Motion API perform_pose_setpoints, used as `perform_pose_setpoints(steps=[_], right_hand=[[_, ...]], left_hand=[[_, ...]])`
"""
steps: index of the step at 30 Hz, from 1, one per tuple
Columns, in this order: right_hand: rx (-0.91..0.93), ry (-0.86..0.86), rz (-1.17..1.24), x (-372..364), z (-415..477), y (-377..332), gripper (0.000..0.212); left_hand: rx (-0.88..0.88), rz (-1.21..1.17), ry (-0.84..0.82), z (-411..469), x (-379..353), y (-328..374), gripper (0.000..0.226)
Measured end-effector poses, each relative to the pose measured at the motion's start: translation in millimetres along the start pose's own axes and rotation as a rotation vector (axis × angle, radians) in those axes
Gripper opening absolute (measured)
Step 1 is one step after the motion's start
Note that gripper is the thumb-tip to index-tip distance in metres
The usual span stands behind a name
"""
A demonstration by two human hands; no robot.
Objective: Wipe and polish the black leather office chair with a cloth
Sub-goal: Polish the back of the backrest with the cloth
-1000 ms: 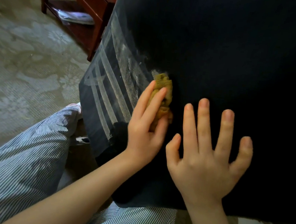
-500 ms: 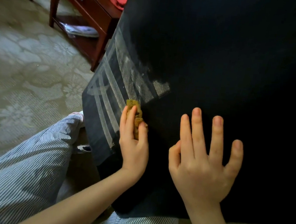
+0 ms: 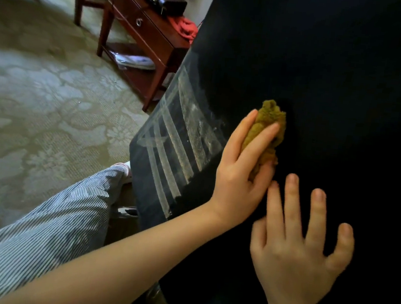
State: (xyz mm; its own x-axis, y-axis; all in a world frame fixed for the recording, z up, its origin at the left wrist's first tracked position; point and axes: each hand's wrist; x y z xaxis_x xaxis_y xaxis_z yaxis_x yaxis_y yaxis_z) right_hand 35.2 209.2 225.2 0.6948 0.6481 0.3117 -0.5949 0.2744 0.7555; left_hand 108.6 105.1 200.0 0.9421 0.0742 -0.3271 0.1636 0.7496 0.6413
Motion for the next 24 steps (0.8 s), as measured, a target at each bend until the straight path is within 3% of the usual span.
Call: perform_pose_setpoints(steps=[4, 9, 14, 18, 24], right_hand=[[-0.05, 0.019, 0.174, 7, 19, -16, 0.039], [-0.004, 0.025, 0.373, 10, 34, -36, 0.044], [0.108, -0.092, 0.21, -12, 32, -45, 0.046], [0.184, -0.106, 0.107, -21, 26, -48, 0.046], [0.191, -0.124, 0.083, -27, 17, -47, 0.046]], left_hand=[[0.091, 0.028, 0.083, -16, 4, -12, 0.042], [0.261, 0.02, 0.032, -60, 26, -40, 0.04], [0.528, 0.173, 0.146, -107, 45, -73, 0.041], [0.84, 0.277, 0.229, -134, 56, -93, 0.04], [1.304, 0.204, 0.422, -117, 54, -91, 0.037]])
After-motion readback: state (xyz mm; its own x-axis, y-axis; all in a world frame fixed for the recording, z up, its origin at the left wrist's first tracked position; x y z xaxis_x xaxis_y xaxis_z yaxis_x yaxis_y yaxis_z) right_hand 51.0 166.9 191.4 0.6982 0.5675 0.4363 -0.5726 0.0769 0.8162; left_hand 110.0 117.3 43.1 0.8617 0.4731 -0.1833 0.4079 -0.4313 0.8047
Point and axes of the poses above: each hand's wrist, its own z-axis towards the middle knuckle, its own x-axis out of the back of the hand, y = z × x, and after that the axes turned 1 degree about -y, right-handed
